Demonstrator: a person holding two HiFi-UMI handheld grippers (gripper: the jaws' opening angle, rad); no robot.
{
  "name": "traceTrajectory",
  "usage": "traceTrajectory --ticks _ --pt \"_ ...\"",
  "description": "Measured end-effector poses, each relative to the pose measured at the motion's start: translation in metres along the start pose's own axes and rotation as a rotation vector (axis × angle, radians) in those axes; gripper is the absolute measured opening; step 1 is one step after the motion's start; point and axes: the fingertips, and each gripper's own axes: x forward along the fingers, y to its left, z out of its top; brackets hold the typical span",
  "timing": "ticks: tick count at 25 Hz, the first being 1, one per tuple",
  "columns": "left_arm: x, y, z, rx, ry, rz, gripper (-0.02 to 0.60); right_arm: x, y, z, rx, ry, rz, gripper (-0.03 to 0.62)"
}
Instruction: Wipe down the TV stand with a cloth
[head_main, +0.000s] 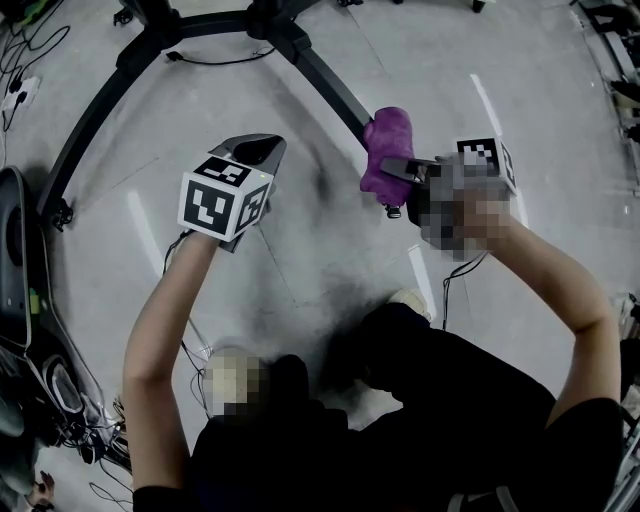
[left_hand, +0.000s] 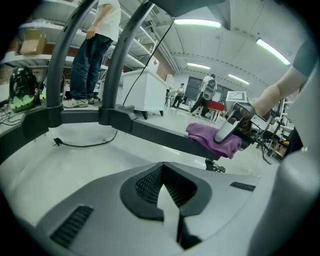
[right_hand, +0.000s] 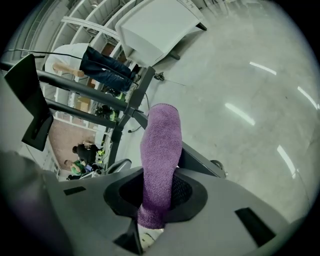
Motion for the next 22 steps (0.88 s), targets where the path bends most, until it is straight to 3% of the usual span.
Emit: traceTrajectory --ticks 4,22 --pt "-0.009 -0.031 -0.006 -0.004 0.008 -0.054 0.005 -0.024 0.002 -0.025 0.039 -0.013 -0.023 0.089" --pt "0.038 -0.075 -0.043 -0.031 0.089 -0.162 0.005 -0.028 -0.049 -0.036 0.106 0.016 -0.031 0.089"
